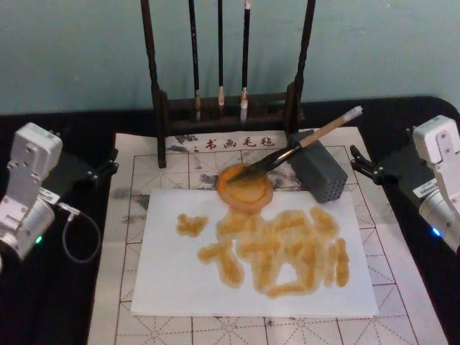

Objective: Pick up the brush from the inkstone, write on the paper, then place the brush back to its original position.

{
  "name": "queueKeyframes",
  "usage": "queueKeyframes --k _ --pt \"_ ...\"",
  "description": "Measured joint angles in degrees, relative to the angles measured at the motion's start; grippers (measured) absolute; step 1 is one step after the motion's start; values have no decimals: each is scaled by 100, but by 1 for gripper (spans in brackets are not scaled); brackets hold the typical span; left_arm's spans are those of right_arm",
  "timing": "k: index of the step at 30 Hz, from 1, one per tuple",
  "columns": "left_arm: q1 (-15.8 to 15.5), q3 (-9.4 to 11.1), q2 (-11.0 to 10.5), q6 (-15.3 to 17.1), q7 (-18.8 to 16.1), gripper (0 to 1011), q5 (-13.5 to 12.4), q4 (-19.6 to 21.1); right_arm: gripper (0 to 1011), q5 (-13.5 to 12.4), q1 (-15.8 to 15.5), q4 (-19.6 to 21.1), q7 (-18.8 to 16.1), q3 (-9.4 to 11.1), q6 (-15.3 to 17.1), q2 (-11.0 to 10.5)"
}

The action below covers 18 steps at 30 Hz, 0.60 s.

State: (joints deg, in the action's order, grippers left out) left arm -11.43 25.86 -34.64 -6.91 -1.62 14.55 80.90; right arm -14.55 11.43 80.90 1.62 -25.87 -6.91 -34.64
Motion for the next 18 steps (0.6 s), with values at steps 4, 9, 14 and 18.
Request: queueKeyframes --k 4,9,14,18 --pt "0 0 0 0 0 1001 0 0 1000 0 0 0 0 0 -1 -1" --pt "0 0 0 0 0 1001 -1 0 1000 -62 -45 6 -108 90 -1 38" --pt "0 0 0 0 0 1001 0 0 1000 -456 -112 42 -400 291 42 146" --pt "0 0 0 0 0 1001 0 0 1000 -890 -170 63 -700 467 116 255"
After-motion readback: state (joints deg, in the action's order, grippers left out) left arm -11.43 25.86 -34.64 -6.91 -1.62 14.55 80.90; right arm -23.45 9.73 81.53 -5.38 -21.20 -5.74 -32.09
